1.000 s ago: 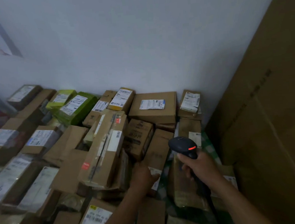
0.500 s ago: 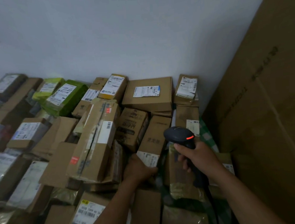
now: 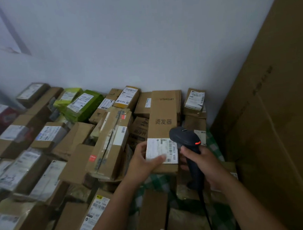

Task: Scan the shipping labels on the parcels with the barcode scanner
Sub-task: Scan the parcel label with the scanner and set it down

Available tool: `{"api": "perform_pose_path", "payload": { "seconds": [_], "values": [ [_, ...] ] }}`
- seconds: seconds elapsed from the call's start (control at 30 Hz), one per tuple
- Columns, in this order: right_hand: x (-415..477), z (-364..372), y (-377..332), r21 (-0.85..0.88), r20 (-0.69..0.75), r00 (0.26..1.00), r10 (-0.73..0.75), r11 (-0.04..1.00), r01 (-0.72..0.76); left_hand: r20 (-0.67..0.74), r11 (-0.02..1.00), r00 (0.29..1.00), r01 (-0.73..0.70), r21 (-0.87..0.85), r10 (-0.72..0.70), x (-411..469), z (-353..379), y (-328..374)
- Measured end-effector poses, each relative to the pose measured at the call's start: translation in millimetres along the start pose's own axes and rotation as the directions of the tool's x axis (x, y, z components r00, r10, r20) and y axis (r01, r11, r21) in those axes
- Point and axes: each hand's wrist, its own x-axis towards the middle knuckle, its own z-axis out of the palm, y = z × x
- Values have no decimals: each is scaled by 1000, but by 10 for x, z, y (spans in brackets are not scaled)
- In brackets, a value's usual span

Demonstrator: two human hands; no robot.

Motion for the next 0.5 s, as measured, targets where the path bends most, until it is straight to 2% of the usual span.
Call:
{"api": "perform_pose_path", "payload": {
  "seconds": [0.1, 0.23, 0.37, 0.5],
  "values": [
    [-116, 6, -55, -104, 35, 999, -13, 994, 17, -14, 996, 996, -85, -42, 84, -107, -67, 114],
    [-294, -20, -128, -320, 16, 999, -51, 946, 54, -102, 976, 971, -212, 56, 217, -152, -221, 310],
    [-461, -95, -172, -533, 23, 993, -116, 839, 110, -151, 966, 959, -223, 132, 242, -124, -421, 430],
    [-582, -97, -204, -619, 40, 984, -175, 768, 162, -173, 953, 951, -220, 207, 257, -164, -561, 538]
  ]
}}
